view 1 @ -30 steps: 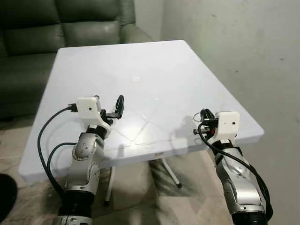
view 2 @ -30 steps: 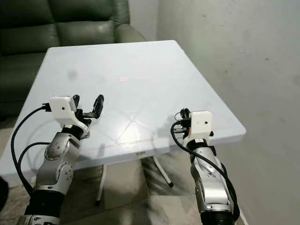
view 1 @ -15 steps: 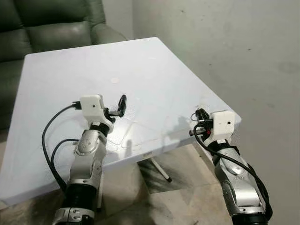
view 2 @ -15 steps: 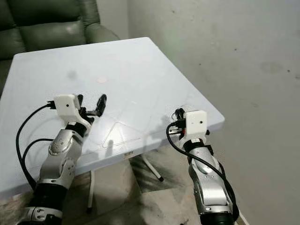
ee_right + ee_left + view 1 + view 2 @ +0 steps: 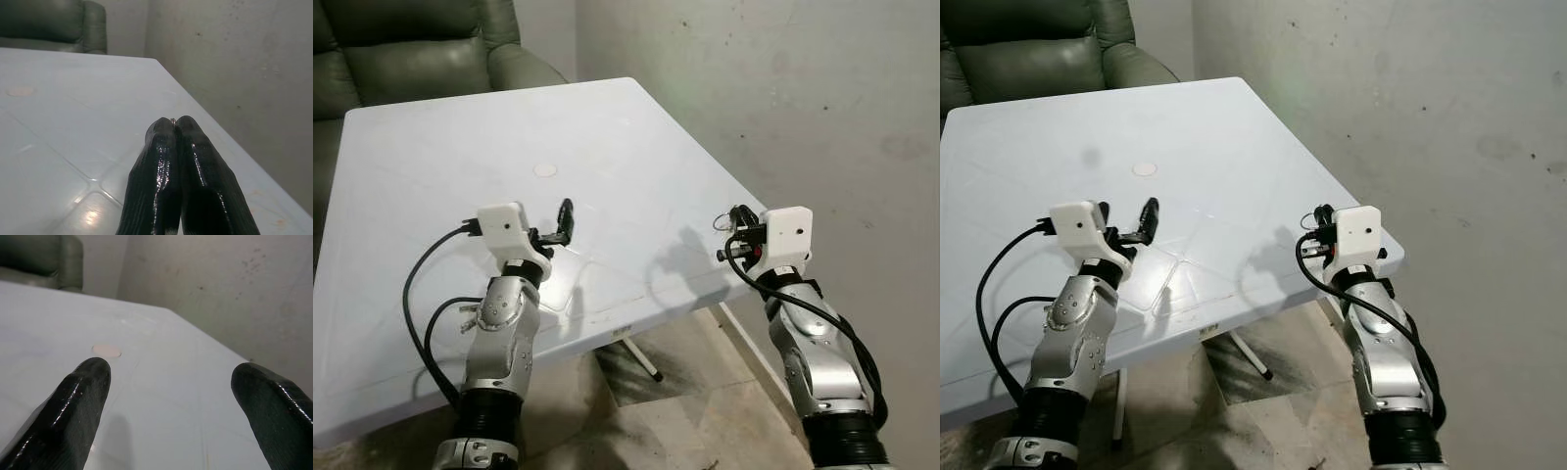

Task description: Hang keys on a hook

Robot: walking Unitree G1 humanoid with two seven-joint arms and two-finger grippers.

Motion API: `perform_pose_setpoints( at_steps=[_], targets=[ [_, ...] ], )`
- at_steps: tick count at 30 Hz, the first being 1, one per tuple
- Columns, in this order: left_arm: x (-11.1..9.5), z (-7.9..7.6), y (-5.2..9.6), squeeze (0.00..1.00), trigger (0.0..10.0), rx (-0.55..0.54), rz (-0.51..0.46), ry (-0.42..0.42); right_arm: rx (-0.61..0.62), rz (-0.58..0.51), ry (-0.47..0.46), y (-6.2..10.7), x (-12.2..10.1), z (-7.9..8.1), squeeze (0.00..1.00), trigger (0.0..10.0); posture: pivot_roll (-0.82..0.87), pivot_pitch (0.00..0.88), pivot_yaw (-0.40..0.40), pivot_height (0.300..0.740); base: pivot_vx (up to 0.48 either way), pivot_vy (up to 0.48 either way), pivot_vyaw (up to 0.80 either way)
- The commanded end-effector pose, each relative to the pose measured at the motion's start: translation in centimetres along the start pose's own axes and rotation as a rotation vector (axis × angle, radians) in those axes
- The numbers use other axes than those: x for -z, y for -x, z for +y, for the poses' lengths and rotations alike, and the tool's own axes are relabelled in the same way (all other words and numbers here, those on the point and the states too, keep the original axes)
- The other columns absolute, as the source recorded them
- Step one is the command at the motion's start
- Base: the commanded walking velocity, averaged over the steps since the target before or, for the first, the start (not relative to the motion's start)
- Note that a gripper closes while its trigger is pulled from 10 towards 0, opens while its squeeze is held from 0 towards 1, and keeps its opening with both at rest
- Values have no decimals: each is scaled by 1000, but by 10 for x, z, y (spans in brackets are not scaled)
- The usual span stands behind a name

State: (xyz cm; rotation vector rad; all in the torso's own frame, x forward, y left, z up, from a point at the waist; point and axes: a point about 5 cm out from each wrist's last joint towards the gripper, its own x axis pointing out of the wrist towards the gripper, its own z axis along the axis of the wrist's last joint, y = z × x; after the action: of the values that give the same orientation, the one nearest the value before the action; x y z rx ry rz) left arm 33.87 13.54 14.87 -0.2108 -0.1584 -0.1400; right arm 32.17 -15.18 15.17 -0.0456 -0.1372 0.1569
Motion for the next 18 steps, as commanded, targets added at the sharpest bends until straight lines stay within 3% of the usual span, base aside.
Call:
perform_pose_setpoints(
  at_steps=[1,8,18],
  targets=[
    [-3,-1,-4,0,10000,16,-4,-14,2,-24,6,-2,-4,1,0,10000,-50,10,-7,732,0,0,-738],
    [-6,5,-7,0,10000,13,-2,-37,-14,-25,-10,0,0,12,0,10000,-51,0,14,732,0,0,-738],
    [-1,13,-2,0,10000,-10,11,-35,-8,-18,-3,1,3,10,0,10000,-54,0,-1,732,0,0,-738]
  ],
)
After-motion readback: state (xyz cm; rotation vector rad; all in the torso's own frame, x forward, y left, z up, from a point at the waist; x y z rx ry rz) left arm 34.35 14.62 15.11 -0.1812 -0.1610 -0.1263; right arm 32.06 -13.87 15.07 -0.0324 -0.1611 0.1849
